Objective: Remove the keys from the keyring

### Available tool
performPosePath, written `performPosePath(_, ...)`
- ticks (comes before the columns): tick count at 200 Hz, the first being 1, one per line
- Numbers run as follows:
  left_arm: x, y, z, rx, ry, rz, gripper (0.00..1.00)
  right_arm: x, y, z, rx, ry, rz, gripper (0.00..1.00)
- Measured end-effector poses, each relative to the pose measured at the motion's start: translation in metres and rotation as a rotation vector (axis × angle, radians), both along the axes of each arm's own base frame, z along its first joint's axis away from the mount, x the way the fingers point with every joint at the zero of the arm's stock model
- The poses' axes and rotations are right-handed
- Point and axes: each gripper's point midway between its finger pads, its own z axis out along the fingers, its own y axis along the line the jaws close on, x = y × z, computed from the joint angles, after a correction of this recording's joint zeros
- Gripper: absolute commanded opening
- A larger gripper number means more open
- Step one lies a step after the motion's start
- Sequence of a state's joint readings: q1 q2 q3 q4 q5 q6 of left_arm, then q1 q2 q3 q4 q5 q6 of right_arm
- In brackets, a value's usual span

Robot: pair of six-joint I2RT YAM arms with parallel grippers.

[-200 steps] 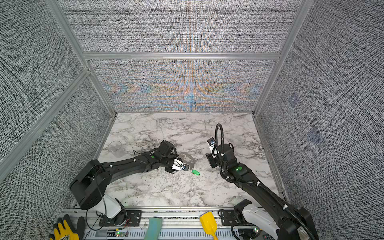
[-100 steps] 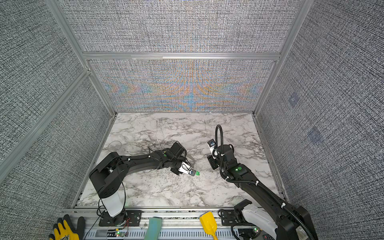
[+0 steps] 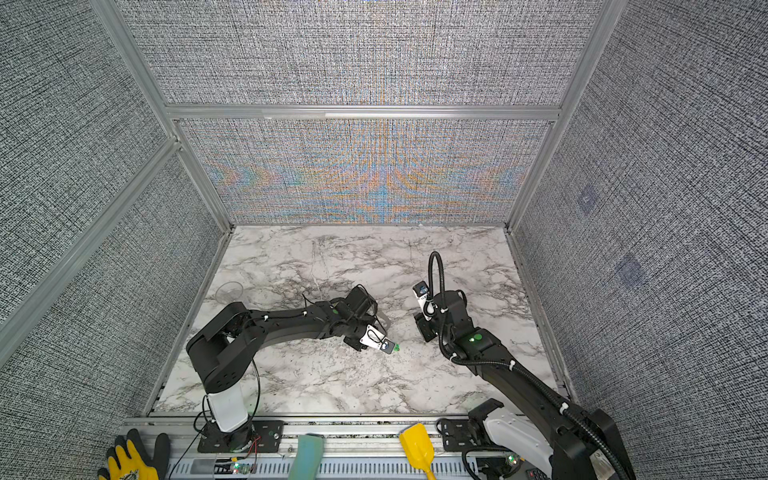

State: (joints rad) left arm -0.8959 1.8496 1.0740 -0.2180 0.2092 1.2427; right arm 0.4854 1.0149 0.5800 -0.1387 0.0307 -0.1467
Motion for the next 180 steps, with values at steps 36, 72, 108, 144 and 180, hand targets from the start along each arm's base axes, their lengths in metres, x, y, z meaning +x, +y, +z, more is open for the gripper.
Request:
performPosePath(36,-0.002,-0.002,-0.002,0.001,0.006,0.002,0.16,-0.001,0.001,-0.001,0.005,0.004,0.008,0.42)
performPosePath(72,-0.003,-0.004,-0.003,-0.001,0.007,0.002,0.11,-0.003,0.003,-0.002,0.008,0.01,0.021,0.4)
performPosePath(108,-0.003,-0.005,-0.003,-0.007,0.012,0.014,0.08,-0.004,0.006,-0.003,0.013,0.016,0.036,0.39)
performPosePath(144,-0.003,-0.005,-0.001,-0.011,0.019,0.037,0.03,-0.004,0.006,-0.005,0.013,0.022,0.04,0.38)
performPosePath(180,-0.002,-0.003,0.007,-0.025,0.019,0.077,0.02,-0.006,0.007,-0.008,0.014,0.029,0.05,0.38)
